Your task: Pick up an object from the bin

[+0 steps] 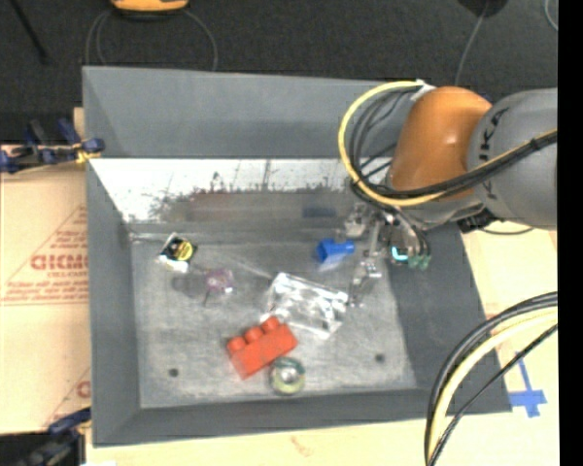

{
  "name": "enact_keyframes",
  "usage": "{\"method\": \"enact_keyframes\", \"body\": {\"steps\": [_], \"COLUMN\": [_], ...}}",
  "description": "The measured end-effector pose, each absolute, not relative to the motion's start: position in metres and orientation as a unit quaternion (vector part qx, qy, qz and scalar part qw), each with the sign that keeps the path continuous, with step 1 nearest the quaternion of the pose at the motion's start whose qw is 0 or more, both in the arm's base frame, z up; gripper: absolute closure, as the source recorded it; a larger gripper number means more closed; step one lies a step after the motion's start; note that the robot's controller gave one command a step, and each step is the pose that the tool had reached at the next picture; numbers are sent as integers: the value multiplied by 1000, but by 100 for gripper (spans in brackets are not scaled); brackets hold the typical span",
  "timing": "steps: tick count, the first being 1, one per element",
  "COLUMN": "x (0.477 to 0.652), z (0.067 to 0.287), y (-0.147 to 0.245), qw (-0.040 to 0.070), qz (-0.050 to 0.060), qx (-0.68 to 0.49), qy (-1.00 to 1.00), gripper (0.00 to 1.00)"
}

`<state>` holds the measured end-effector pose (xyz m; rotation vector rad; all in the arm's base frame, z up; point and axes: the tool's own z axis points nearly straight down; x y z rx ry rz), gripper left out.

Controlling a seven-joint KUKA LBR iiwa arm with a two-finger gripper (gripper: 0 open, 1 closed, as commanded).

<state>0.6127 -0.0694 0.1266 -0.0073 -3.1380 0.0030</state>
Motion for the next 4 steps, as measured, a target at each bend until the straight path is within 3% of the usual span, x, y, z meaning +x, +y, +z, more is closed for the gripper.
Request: {"method": "enact_keyframes", "body": {"steps": [1,3,4], "x": [610,588,577], "z": [114,118,76], "y": [-50,-5,9], "qw": [-10,1,-6], "qz": [0,-1,-3], "qx": [-26,-180,-321], "qy": [-1000,-984,-947], "gripper": [0,0,0]}}
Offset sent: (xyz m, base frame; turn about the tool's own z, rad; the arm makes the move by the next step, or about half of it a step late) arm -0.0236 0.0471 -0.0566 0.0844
